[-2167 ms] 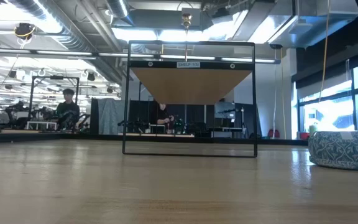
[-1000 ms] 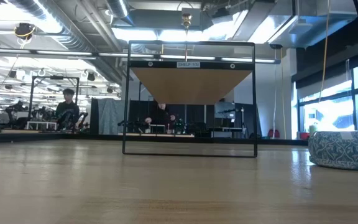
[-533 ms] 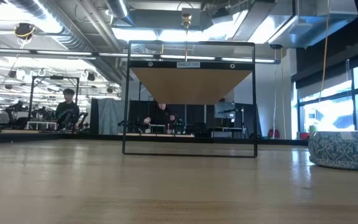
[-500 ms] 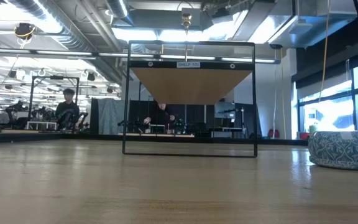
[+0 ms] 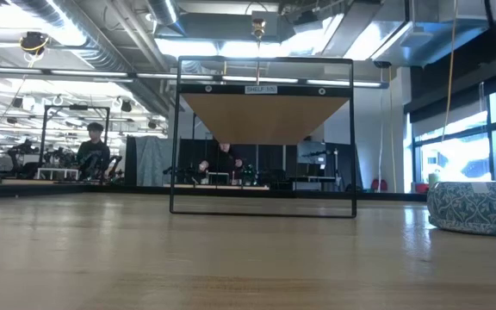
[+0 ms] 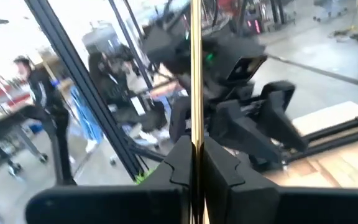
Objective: Pick & Place candle stick holders
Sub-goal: Put the gold candle holder on the shelf
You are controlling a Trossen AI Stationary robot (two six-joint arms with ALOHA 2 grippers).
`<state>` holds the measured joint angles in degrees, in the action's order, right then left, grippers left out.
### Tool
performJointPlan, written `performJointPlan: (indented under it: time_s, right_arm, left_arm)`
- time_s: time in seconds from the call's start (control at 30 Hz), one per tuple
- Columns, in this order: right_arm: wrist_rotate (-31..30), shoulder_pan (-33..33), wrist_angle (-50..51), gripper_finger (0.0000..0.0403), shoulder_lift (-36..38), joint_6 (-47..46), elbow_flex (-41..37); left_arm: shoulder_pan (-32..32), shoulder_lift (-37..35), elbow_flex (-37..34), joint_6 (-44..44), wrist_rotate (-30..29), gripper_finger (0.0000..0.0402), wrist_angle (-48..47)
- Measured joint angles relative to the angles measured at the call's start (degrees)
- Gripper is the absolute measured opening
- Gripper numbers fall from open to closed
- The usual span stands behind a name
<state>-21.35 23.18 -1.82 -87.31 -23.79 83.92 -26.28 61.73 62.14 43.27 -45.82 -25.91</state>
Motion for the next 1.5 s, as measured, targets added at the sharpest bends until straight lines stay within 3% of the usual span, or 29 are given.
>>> performJointPlan:
  time_s: [0.2, 0.33, 0.4, 0.53, 0.73, 0.93, 1.13, 1.3, 1.5]
  right_arm:
    - [0.09, 0.02, -14.82, 0.0015, 10.95, -0.57, -16.37]
    - [0.22, 0.01, -18.31, 0.0015, 14.09, -2.02, -22.38]
    - [0.31, -0.01, -17.85, 0.0015, 14.45, -2.74, -23.66]
    - [2.24, -1.30, -18.26, 0.0015, 14.45, -3.74, -23.93]
    - [6.92, -4.95, -23.61, 0.0015, 17.53, -5.38, -23.91]
    - [22.07, -12.23, -15.44, 0.0015, 22.26, -6.89, -23.89]
    - [27.27, -16.27, -9.60, 0.0015, 26.01, -6.14, -23.89]
    - [30.06, -19.06, -8.23, 0.0015, 27.54, -5.77, -23.89]
    - [33.79, -23.35, -9.63, 0.0015, 27.32, -7.47, -25.83]
  left_arm:
    - [0.20, 0.00, 0.01, 0.48, -1.10, 0.0194, 0.81]
    - [1.52, 0.00, -0.01, -3.48, -0.47, 0.0193, 9.81]
    - [3.02, 0.33, 0.01, -8.56, 3.46, 0.0193, 19.13]
    - [8.29, 3.46, 0.01, -16.85, 19.36, 0.0193, 38.19]
    - [15.17, 8.20, 0.01, -15.77, 27.64, 0.0193, 49.76]
    - [20.77, 16.10, 0.01, -10.84, 29.44, 0.0193, 66.21]
    - [22.49, 23.88, 0.01, -13.43, 29.44, 0.0193, 80.47]
    - [21.98, 27.67, 1.86, -22.04, 29.38, 0.0193, 83.27]
    - [21.41, 29.20, 7.02, -31.76, 29.30, 0.0193, 80.22]
